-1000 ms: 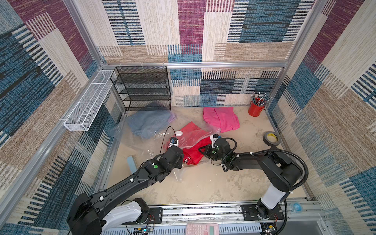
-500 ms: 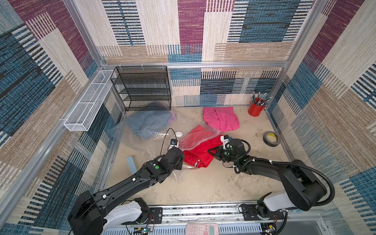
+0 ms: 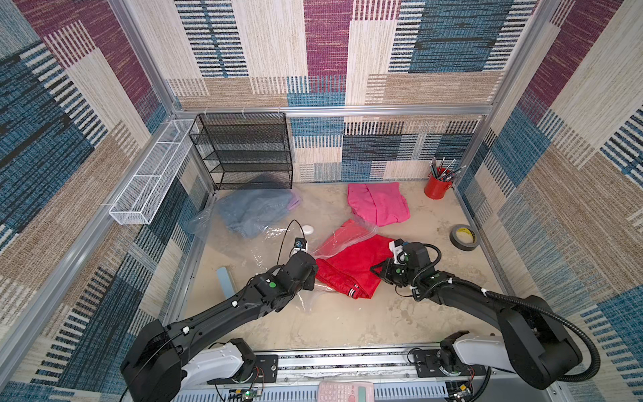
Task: Take the trousers out of the vacuum bag
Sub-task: Take out the trousers from the vacuum bag, then place the trousers at the center of the board.
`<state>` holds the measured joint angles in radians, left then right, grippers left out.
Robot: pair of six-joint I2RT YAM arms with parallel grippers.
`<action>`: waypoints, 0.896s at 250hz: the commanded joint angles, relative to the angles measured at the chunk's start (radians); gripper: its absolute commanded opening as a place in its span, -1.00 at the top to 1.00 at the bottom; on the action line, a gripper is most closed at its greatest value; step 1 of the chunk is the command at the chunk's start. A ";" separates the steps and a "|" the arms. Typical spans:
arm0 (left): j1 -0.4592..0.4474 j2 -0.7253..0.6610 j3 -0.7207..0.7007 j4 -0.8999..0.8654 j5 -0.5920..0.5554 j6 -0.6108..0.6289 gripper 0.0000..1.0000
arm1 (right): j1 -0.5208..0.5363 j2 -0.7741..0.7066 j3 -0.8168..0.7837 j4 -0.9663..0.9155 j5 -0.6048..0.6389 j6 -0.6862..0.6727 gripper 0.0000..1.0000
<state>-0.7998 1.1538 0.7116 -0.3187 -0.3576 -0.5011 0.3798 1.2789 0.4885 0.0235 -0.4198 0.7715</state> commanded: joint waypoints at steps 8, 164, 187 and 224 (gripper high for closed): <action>0.001 0.000 -0.009 0.057 -0.017 0.008 1.00 | -0.055 -0.008 0.036 -0.251 0.073 -0.170 1.00; 0.003 -0.050 -0.064 0.165 -0.044 0.065 1.00 | -0.195 0.040 0.351 -0.720 0.278 -0.470 1.00; 0.003 -0.030 -0.055 0.172 -0.041 0.072 1.00 | -0.196 0.073 0.357 -0.705 0.132 -0.479 1.00; 0.002 0.014 -0.052 0.207 -0.041 0.065 1.00 | -0.198 0.018 0.324 -0.704 0.069 -0.453 1.00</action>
<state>-0.7994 1.1397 0.6510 -0.1593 -0.3683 -0.4606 0.1833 1.3289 0.8238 -0.6701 -0.2932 0.3279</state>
